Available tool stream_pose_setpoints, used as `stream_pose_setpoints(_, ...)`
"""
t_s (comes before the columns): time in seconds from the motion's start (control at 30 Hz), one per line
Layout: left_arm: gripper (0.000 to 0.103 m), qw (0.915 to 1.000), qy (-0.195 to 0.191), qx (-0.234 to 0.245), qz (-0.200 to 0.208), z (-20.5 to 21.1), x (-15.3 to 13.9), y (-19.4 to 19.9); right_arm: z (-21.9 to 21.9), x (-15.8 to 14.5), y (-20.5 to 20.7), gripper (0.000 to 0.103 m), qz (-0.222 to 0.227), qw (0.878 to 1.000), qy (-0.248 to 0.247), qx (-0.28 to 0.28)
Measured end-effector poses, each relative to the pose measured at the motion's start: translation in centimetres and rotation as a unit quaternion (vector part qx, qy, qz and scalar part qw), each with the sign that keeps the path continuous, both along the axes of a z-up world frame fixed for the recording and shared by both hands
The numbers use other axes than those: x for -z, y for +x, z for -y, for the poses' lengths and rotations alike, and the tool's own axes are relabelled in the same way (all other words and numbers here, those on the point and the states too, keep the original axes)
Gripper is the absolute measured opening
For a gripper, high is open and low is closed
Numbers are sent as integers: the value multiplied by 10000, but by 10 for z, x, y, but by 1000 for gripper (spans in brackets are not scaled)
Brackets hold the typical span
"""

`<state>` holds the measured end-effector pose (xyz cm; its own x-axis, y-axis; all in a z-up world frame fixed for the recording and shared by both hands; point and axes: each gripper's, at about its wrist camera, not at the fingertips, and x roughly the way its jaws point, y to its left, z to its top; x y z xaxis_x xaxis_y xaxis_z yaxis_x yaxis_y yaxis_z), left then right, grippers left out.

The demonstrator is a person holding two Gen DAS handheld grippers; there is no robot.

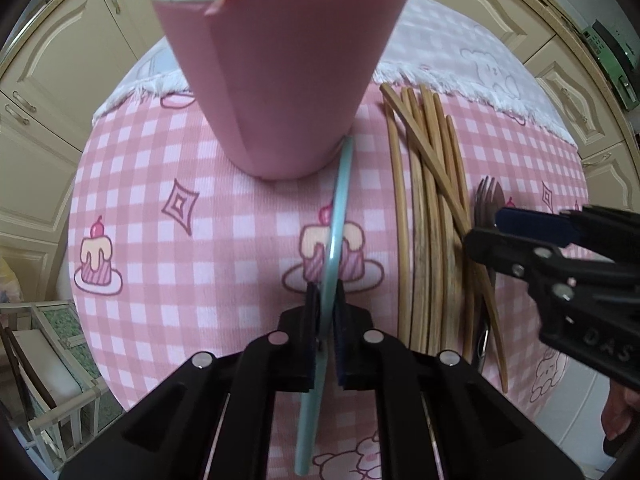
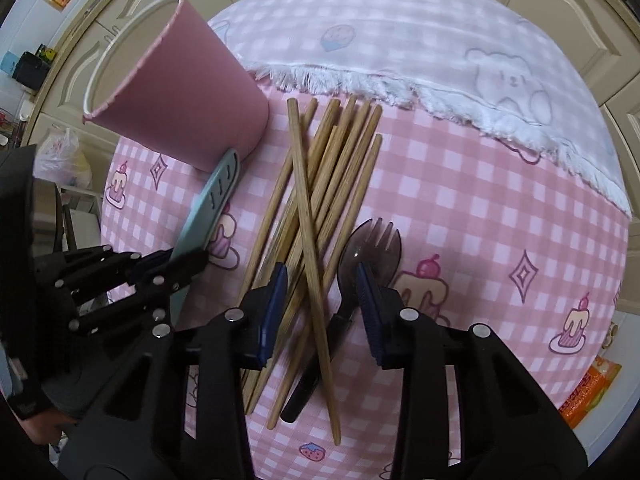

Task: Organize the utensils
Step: 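Lift the knife with the left tool while the right tool grasps one bamboo chopstick, then lower knife and chopstick into the pink cup and open both tools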

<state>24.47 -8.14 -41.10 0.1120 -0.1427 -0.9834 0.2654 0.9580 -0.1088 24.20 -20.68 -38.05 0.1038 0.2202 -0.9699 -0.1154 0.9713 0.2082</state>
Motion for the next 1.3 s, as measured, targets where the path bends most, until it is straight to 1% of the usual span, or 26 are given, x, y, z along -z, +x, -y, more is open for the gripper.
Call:
stream_pose_setpoints(0.1,5,10000,-14,-12,-21,-4,-2,-1,-1,7,2,29,-88,10000,-20,21)
stream_pose_setpoints(0.17,5,10000,-27,-41,-18,-12,0,-15,-1,11,3,22,-121,9999,-22,42)
stream_pose_setpoints(0.2,5,10000,-20,-71,-9,2,8,-23,-3,12,3,19,-104,9999,2,30)
stream_pose_setpoints(0.23,5,10000,-32,-88,-13,4,6,-22,-4,13,3,12,-108,9999,72,23)
stream_pose_setpoints(0.27,5,9999,-43,-105,-14,1,6,-24,-5,13,4,8,-86,9999,95,59)
stream_pose_setpoints(0.3,5,9999,-62,-118,-14,-1,5,-25,-4,12,4,6,-62,9999,104,90)
stream_pose_setpoints(0.43,5,9998,-152,-123,-9,-9,3,-30,6,6,-2,6,8,9984,412,375)
stream_pose_setpoints(0.57,5,9991,-386,-155,51,-16,-7,-41,20,-4,-15,6,204,9951,752,609)
stream_pose_setpoints(0.67,5,9974,-663,-200,217,-24,-21,-51,30,-22,-25,6,480,9916,938,755)
stream_pose_setpoints(0.77,5,9938,-958,-175,535,-29,-43,-65,36,-46,-31,6,822,9870,1063,883)
stream_pose_setpoints(0.87,5,9864,-1284,-232,996,-38,-75,-79,39,-75,-33,6,1234,9811,1141,960)
stream_pose_setpoints(0.97,5,9755,-1525,-429,1524,-51,-114,-81,38,-107,-29,6,1688,9732,1223,973)
stream_pose_setpoints(1.0,5,9700,-1583,-515,1771,-56,-129,-80,36,-121,-25,6,1903,9686,1267,975)
stream_pose_setpoints(1.07,5,9604,-1656,-662,2142,-63,-155,-73,31,-140,-16,6,2186,9618,1324,979)
stream_pose_setpoints(1.1,5,9539,-1689,-740,2367,-67,-168,-67,27,-152,-9,6,2389,9566,1355,972)
stream_pose_setpoints(1.17,5,9405,-1746,-842,2791,-74,-192,-54,23,-165,2,6,2636,9495,1402,964)
stream_pose_setpoints(1.2,5,9364,-1766,-867,2906,-73,-199,-48,22,-173,9,6,2795,9447,1425,956)
stream_pose_setpoints(1.27,5,9259,-1812,-930,3183,-79,-210,-29,19,-184,18,6,2983,9387,1452,937)
stream_pose_setpoints(1.3,5,9220,-1841,-952,3271,-77,-214,-21,15,-188,23,6,3059,9362,1461,926)
